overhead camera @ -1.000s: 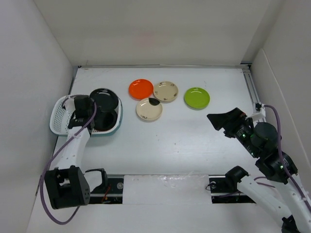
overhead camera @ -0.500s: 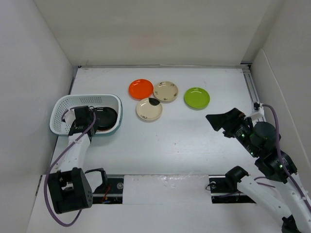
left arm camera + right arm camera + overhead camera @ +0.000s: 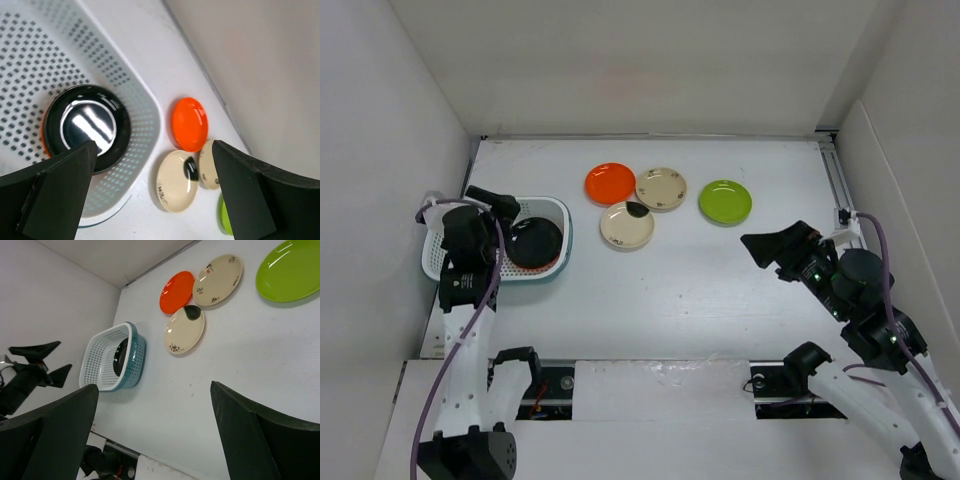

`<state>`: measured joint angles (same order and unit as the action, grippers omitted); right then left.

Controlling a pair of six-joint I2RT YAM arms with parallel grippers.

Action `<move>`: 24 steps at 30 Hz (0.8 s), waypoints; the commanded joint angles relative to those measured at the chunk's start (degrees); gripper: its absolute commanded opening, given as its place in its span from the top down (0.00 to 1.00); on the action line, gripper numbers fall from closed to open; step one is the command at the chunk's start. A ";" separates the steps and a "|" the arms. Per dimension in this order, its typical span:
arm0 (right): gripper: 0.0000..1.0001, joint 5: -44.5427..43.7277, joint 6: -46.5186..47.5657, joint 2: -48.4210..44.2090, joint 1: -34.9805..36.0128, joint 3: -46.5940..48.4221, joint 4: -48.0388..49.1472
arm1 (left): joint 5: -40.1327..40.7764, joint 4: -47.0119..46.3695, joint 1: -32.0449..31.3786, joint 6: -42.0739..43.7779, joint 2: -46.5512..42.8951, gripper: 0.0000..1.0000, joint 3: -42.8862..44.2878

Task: Place the plates into the plastic bin on the countertop

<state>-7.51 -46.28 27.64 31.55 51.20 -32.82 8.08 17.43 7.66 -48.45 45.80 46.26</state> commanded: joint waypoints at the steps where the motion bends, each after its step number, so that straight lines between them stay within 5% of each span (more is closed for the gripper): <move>1: 0.00 1.96 0.40 1.80 0.27 -0.93 5.13 | -5.33 1.82 -0.19 5.63 -0.45 0.00 3.22; 7: 0.00 1.97 -0.74 2.95 0.27 -3.04 7.76 | -31.49 -11.84 -0.19 3.11 -0.45 0.00 -5.02; 9: 0.00 1.97 -0.74 3.56 0.27 -3.56 8.38 | -34.25 -14.69 -0.19 1.34 -0.45 0.00 -9.32; 15: 0.00 -1.28 0.32 6.55 0.27 -2.42 7.86 | -37.17 -13.57 -0.19 4.75 -0.28 0.00 -9.27; 22: 0.00 -4.44 0.93 11.38 0.27 -0.14 9.53 | -37.60 -7.59 -0.89 13.90 13.86 0.00 5.83; 24: 0.00 -4.45 0.93 12.44 0.27 0.57 10.05 | -32.72 -6.38 -6.83 13.90 17.81 0.00 10.49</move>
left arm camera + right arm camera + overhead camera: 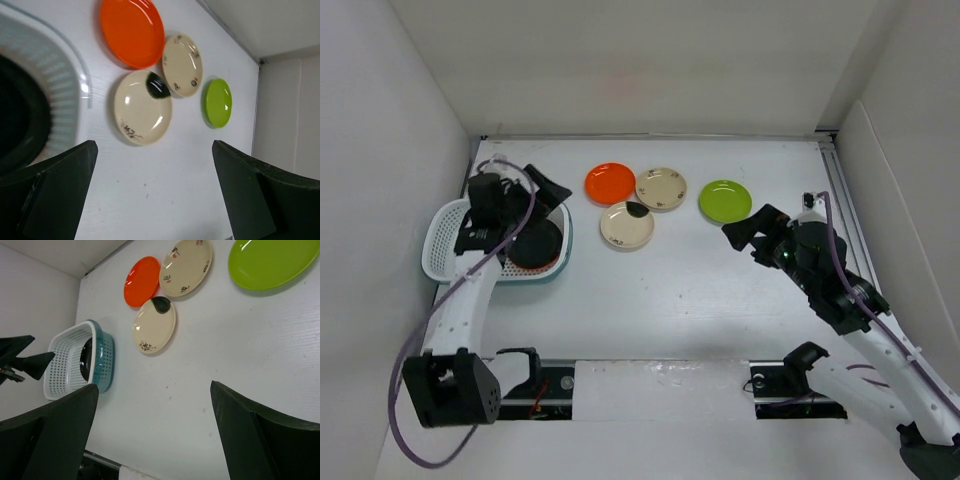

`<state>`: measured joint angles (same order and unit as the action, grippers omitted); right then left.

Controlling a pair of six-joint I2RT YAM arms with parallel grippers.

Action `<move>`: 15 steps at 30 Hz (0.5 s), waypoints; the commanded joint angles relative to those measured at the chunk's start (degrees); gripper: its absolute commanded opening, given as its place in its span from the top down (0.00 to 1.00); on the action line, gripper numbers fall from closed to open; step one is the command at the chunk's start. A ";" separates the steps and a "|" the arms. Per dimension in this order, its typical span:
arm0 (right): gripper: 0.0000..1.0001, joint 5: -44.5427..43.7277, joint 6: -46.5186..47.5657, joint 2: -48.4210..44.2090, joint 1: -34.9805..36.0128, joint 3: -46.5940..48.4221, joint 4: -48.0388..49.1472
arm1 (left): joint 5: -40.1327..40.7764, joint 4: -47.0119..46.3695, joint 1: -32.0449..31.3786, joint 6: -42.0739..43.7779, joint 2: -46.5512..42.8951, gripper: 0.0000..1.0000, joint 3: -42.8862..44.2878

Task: Place the plates into the plastic bin on the countertop

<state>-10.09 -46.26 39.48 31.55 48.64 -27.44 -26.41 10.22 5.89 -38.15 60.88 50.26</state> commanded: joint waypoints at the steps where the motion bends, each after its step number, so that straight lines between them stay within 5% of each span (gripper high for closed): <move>1: 0.00 -2.48 0.91 1.46 0.27 3.12 5.29 | 10.16 1.99 -15.28 3.61 7.97 0.00 9.30; 4: 0.00 -3.01 0.91 2.79 0.27 4.53 5.29 | 22.58 2.98 -26.34 -0.15 13.29 0.00 16.19; 15: 0.00 -0.82 0.91 0.25 -0.26 4.10 2.83 | 33.79 -13.46 -36.39 -27.66 5.56 0.00 -11.05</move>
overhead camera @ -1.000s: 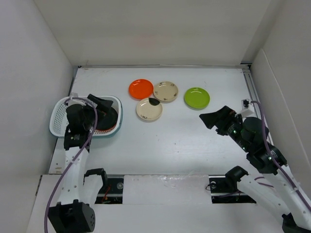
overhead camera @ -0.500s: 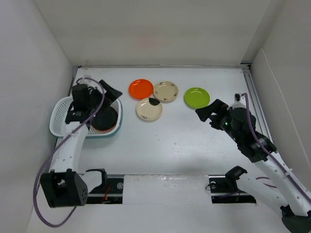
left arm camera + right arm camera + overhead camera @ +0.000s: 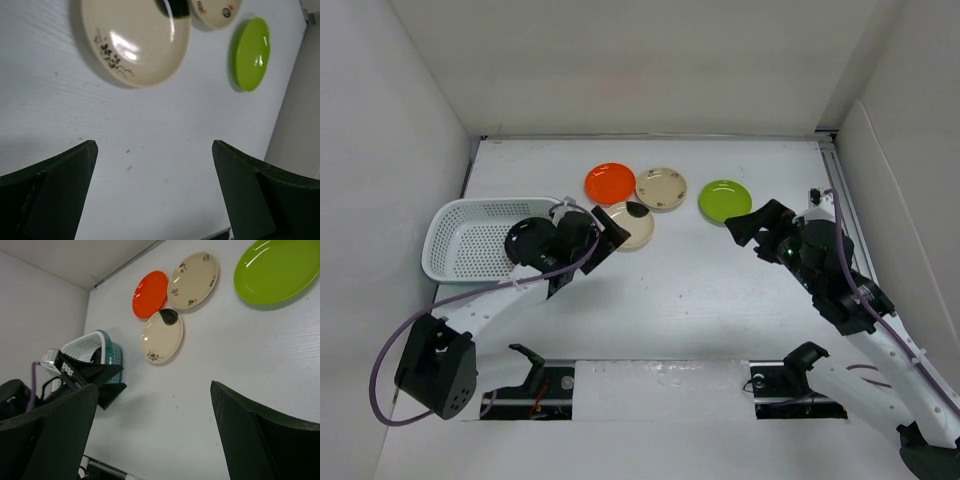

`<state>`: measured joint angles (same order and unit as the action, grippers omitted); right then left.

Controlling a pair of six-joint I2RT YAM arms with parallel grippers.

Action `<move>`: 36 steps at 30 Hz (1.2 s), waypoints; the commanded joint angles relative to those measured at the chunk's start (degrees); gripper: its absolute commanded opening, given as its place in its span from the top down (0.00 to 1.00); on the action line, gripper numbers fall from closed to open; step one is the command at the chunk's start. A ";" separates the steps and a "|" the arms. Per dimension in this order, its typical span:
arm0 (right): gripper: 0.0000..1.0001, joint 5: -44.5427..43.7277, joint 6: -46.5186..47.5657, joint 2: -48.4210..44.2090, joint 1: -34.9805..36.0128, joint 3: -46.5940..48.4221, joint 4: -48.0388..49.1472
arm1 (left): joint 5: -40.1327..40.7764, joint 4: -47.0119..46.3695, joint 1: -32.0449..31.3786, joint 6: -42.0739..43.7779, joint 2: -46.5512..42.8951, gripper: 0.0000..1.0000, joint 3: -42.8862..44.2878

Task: Place the plates into the plastic bin on the countertop

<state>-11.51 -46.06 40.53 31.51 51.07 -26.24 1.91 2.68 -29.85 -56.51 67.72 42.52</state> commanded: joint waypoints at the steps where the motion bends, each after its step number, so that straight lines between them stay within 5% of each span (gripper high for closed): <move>1: 0.00 0.61 0.71 -0.81 -0.22 1.67 1.63 | 5.47 -6.80 -0.65 -10.62 -0.76 0.00 -6.11; 11: 0.00 2.72 0.71 -0.81 -0.22 0.61 4.00 | 7.40 -16.83 -0.65 -11.69 11.89 0.04 -7.55; 16: 0.00 2.72 0.71 -0.81 -0.22 0.61 4.00 | 8.72 -18.23 -0.65 -13.01 19.80 0.24 -4.91; 22: 0.00 2.72 1.24 -0.81 -0.75 0.61 4.00 | 7.40 -20.17 -1.18 -14.68 24.38 0.36 -3.50; 25: 0.00 2.19 1.24 -0.81 -0.75 0.61 4.00 | 6.88 -20.17 -1.18 -14.68 26.49 0.60 -2.10; 29: 0.00 2.71 1.24 -0.81 -0.75 0.08 4.00 | 6.35 -18.86 -1.71 -15.38 30.09 0.75 -0.43; 36: 0.00 3.25 1.24 -0.81 -0.75 0.08 4.53 | 6.35 -18.15 -1.71 -16.44 33.26 0.86 0.98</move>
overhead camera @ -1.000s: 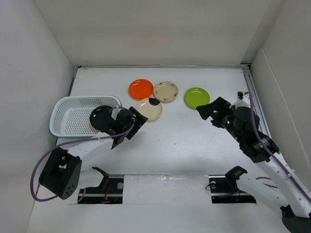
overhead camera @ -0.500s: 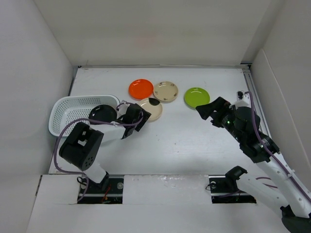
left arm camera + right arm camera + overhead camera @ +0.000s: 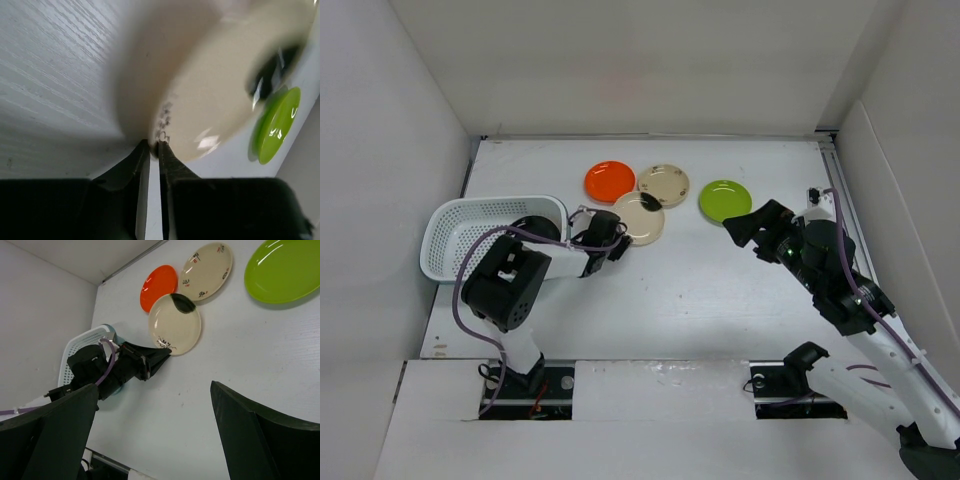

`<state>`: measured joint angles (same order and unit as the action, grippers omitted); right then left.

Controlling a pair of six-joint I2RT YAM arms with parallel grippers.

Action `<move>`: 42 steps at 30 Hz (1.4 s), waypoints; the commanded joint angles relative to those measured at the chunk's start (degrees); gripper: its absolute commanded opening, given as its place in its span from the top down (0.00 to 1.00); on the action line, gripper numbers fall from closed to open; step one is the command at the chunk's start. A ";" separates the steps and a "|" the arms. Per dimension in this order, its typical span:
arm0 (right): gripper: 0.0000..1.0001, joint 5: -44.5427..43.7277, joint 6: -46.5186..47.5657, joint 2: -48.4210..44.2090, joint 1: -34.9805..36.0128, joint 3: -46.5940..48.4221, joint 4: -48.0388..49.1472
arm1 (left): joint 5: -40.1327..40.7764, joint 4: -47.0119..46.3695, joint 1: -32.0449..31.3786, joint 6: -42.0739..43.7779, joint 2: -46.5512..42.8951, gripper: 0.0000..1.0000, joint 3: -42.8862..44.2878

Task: Place the plates into the plastic bin on the countertop

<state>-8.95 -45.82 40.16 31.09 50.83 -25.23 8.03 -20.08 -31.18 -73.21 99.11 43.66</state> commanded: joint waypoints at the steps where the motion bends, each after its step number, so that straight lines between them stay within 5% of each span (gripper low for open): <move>1: 0.00 0.69 1.00 -0.44 -0.33 0.32 3.52 | 0.23 5.22 -0.37 -0.26 1.88 0.96 -0.15; 10: 0.00 1.74 1.00 -0.44 -0.33 0.85 3.52 | 2.86 11.37 -3.09 3.94 -8.48 1.00 1.08; 18: 0.00 1.74 1.00 -1.58 -0.33 1.38 3.52 | 9.01 23.05 -4.33 14.06 -19.56 1.00 13.10; 23: 0.00 1.74 1.53 -2.11 -0.33 1.91 2.29 | 8.23 28.14 2.07 16.51 -26.41 1.00 13.82; 34: 0.00 2.27 2.58 -2.11 -0.86 2.43 2.29 | -0.30 33.17 32.81 17.84 -40.11 1.00 2.49; 42: 0.00 4.29 3.63 -1.58 -1.38 1.91 3.34 | -2.23 35.90 42.87 19.77 -45.06 1.00 -5.06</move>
<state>-5.96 -43.64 38.68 30.15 50.92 -25.23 7.77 15.53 10.98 -54.81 54.92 41.21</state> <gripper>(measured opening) 0.995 0.028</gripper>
